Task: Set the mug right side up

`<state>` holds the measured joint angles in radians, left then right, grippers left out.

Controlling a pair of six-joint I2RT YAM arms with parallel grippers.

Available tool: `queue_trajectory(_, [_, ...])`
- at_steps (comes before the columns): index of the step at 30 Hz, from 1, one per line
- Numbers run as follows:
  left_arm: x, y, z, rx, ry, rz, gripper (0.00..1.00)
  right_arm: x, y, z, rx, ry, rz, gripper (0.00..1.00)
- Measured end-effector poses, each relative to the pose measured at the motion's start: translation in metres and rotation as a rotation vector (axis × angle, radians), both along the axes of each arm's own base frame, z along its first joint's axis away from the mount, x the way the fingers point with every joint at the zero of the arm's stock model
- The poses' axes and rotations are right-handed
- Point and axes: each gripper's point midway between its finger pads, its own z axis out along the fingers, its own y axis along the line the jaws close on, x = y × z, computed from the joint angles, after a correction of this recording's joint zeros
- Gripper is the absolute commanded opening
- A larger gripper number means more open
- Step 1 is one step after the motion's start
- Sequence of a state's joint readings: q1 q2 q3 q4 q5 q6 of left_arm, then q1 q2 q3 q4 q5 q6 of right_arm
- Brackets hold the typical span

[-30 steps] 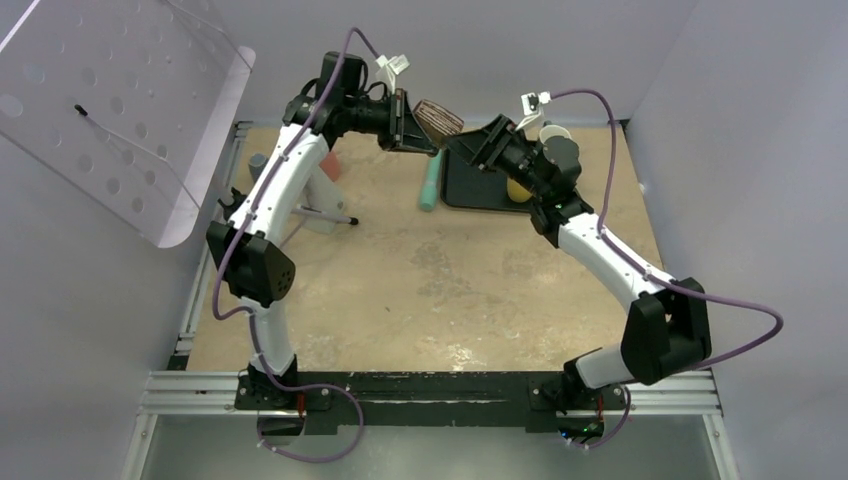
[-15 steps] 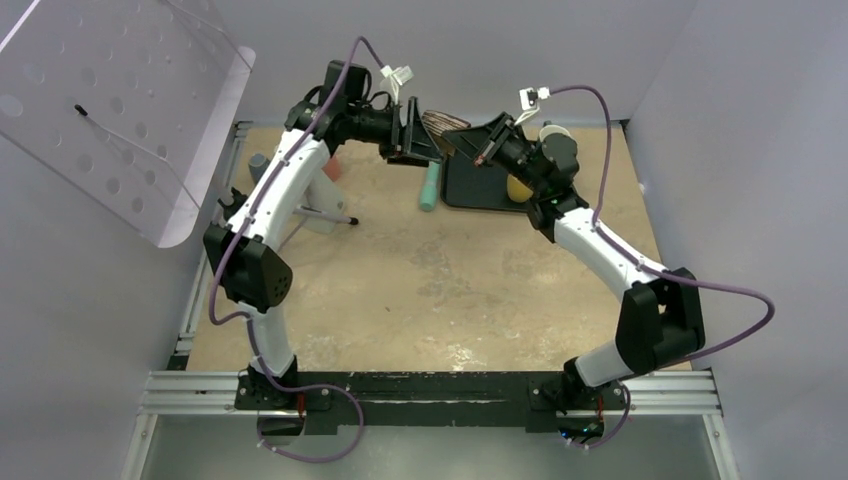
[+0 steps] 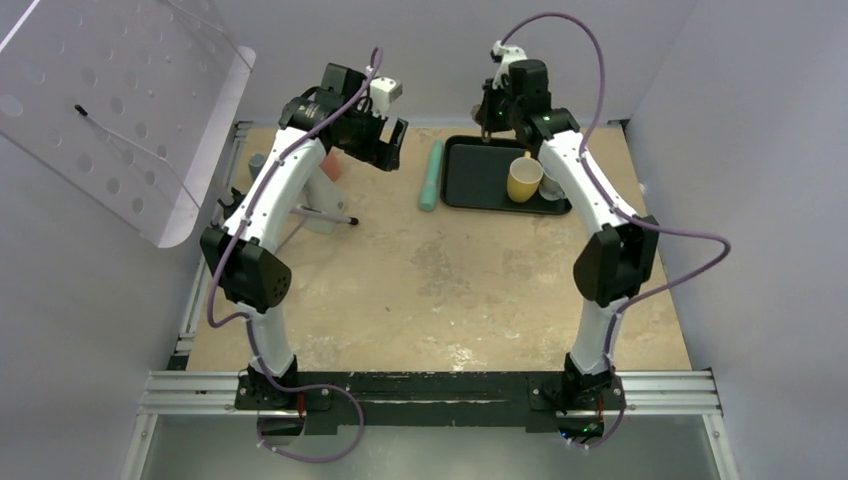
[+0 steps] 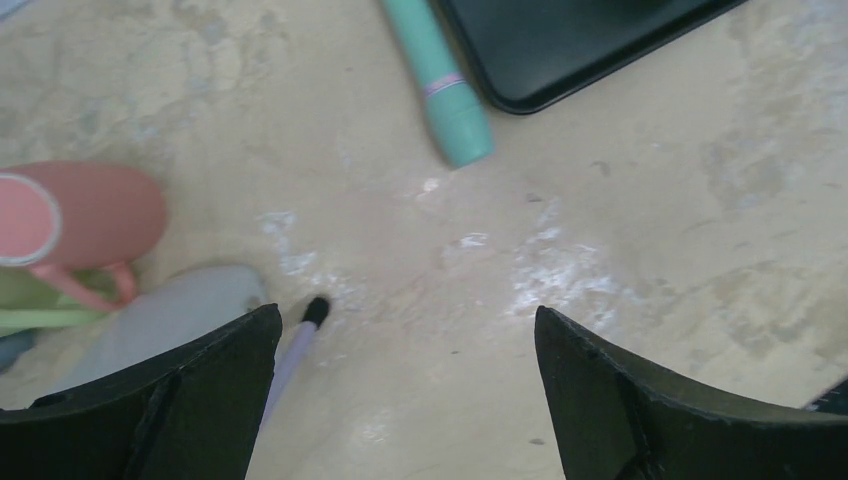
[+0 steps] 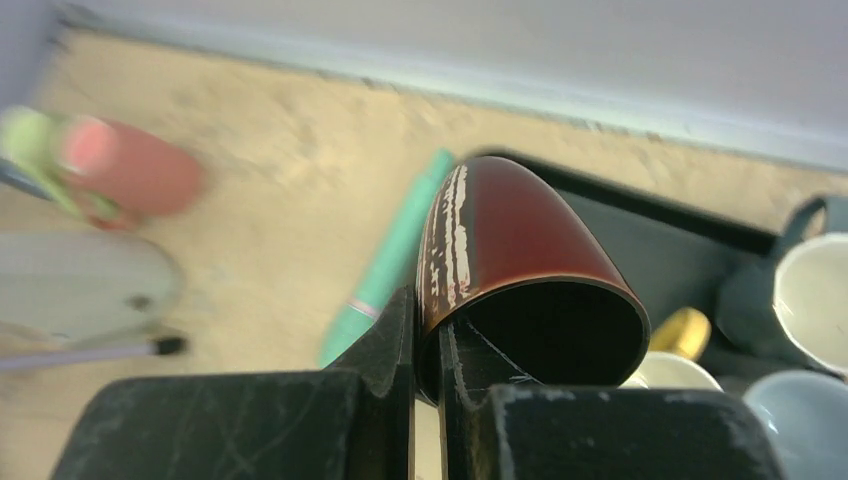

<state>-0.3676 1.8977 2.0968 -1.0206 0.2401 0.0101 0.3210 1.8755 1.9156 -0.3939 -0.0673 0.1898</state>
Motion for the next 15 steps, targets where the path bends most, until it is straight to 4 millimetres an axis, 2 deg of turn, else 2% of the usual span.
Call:
queue_trajectory(3, [0.008,0.021,-0.006,0.104,-0.041,0.023,1.00,0.005,-0.012,-0.057,-0.149,0.133,-0.015,0.00])
queue_trajectory(8, [0.012,0.044,-0.018,0.216,-0.049,0.045,1.00,-0.012,-0.025,-0.153,-0.353,0.380,0.028,0.00])
queue_trajectory(12, [0.015,0.053,-0.019,0.264,-0.062,0.057,1.00,-0.028,-0.020,-0.191,-0.456,0.476,0.083,0.00])
queue_trajectory(15, [0.016,0.057,-0.020,0.291,-0.069,0.060,1.00,-0.035,-0.012,-0.202,-0.497,0.495,0.120,0.00])
